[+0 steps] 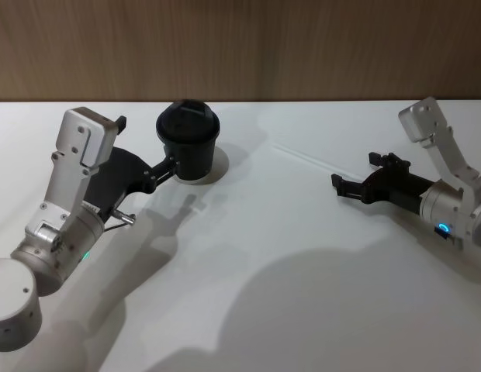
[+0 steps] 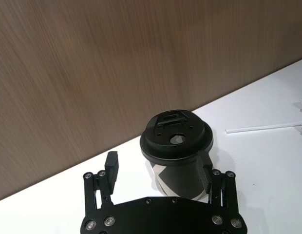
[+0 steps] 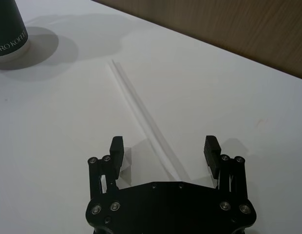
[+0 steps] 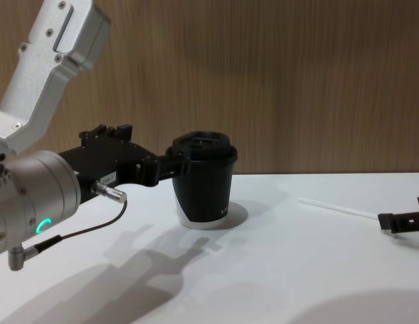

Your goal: Pick up the straw with one hand, pass it to the other hand, and insert it into the cup.

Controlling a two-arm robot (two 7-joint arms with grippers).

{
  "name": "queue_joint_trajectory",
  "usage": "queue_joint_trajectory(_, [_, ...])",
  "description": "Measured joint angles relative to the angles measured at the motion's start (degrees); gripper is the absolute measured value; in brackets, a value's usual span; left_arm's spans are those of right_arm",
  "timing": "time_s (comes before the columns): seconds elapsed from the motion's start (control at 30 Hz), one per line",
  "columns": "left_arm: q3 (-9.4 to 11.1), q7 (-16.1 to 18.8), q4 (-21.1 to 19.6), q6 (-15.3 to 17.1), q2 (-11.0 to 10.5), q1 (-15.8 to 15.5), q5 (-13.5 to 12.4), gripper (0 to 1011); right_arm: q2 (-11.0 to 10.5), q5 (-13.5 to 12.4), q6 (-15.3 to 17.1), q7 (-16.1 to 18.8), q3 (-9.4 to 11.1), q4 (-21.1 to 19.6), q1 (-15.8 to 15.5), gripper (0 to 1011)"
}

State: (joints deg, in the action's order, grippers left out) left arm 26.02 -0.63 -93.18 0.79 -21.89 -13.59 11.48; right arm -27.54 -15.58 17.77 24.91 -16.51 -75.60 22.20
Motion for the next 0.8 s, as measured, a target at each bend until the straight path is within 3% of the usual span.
queue_joint_trajectory(0.37, [0.0,0.0,0.0,0.0,0.0,0.0,0.0,1002,-0.23,-1.46,-0.13,1.06,-0.19,1.21,0.21,993])
queue_joint_trajectory(0.6, [0.0,0.0,0.0,0.0,0.0,0.0,0.0,1001,-0.46,-2.31,-0.45,1.71,-0.15,1.54,0.23,839])
queue_joint_trajectory(0.8, [0.0,0.0,0.0,0.0,0.0,0.0,0.0,1002,-0.8,-2.52,-1.12,1.92,-0.39,1.56,0.11,628])
